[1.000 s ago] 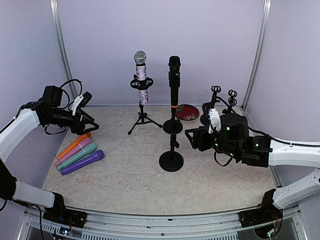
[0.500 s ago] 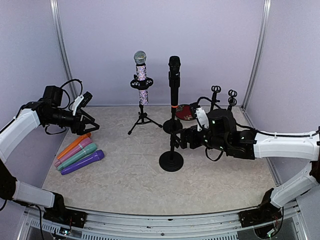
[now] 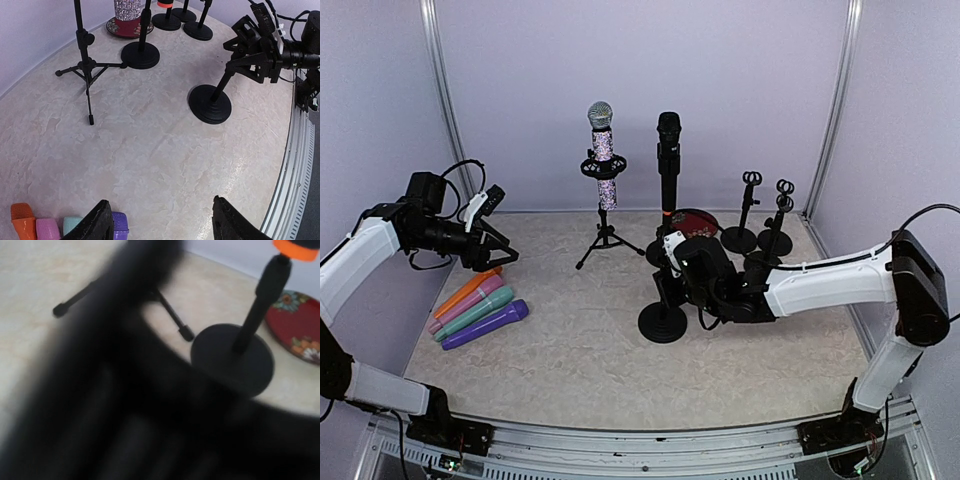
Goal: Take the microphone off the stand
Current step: Pick up the microphone stand from the center of the board, then place the microphone stand at the center of the board.
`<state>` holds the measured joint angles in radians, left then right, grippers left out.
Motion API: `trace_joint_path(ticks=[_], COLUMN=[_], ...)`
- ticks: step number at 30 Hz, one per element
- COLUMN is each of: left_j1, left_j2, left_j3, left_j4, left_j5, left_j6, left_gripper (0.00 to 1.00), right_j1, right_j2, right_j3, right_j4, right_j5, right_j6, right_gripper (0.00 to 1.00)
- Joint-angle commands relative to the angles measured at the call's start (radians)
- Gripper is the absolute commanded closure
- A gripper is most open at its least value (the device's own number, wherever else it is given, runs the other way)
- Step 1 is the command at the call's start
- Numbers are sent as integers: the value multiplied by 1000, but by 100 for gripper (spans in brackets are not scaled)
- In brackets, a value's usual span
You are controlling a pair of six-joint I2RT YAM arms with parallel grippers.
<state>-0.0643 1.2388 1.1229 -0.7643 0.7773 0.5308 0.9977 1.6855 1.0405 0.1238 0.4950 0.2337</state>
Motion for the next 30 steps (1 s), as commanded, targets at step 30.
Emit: trace_joint_path(ticks=[30], left_j1=[-2], left_j2=[-14], left_j3=[57], left_j4=[-31], left_j5=[1], left_j6=[38], left_gripper=[35], right_j1=[-392], right_j2=[-59], right_j3=[-129], right_j4=[0], right_j5=[504], right_j6=[-407], right_gripper=[63])
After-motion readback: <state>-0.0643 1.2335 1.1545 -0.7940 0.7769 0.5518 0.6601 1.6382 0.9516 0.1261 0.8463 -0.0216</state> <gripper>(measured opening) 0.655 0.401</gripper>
